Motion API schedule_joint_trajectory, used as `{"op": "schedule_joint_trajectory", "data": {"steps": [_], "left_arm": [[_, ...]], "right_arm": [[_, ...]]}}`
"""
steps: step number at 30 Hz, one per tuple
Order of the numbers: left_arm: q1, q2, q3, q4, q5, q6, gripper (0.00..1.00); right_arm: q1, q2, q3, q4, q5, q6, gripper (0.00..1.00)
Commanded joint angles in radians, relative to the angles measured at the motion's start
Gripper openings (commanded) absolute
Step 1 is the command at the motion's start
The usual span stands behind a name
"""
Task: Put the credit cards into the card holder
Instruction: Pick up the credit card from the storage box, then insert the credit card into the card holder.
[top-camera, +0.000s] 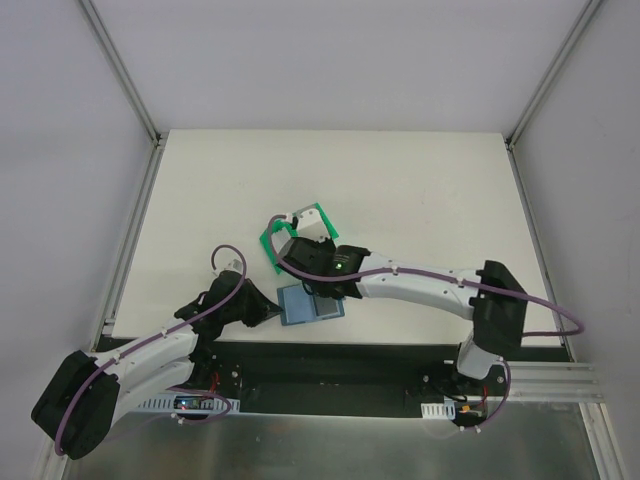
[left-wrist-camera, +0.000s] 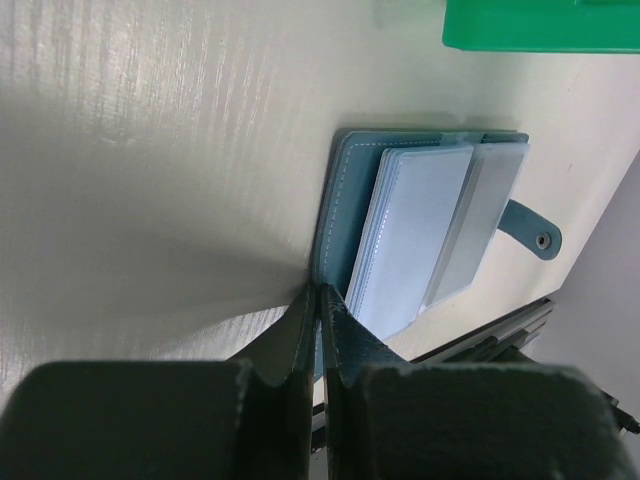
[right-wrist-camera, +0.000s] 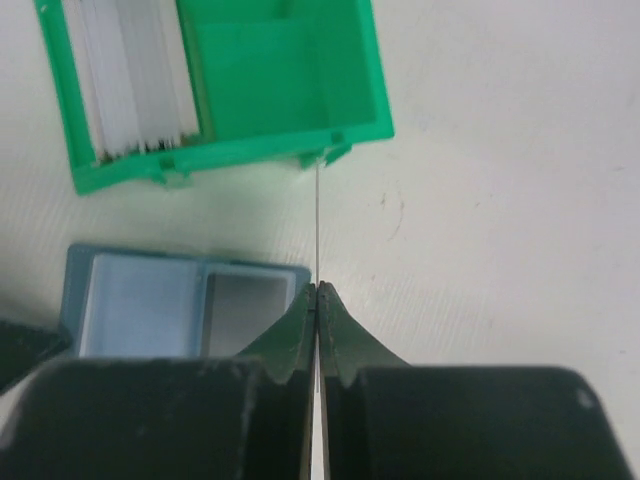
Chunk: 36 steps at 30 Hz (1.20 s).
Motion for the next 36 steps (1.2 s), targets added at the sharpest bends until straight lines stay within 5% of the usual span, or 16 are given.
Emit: {"op": "schedule_joint_trajectory", "data": {"steps": [1, 14, 36], "left_arm": [[0.011, -0.003, 0.004, -0.031, 0.012, 0.027, 0.0], [0.011, 0.003, 0.003, -0.03, 0.016, 0.053, 0.0], [0.011, -0.019, -0.008, -0.03, 0.018, 0.057, 0.0]], "right_arm": [[-0.016, -0.198, -0.166, 0.206, -0.286, 0.039, 0.01], [-0.232, -0.341, -0.645, 0.683, -0.845, 0.299, 0.0], [-0.315, -0.246, -0.789, 0.926, -0.994, 0.377, 0.0]]}}
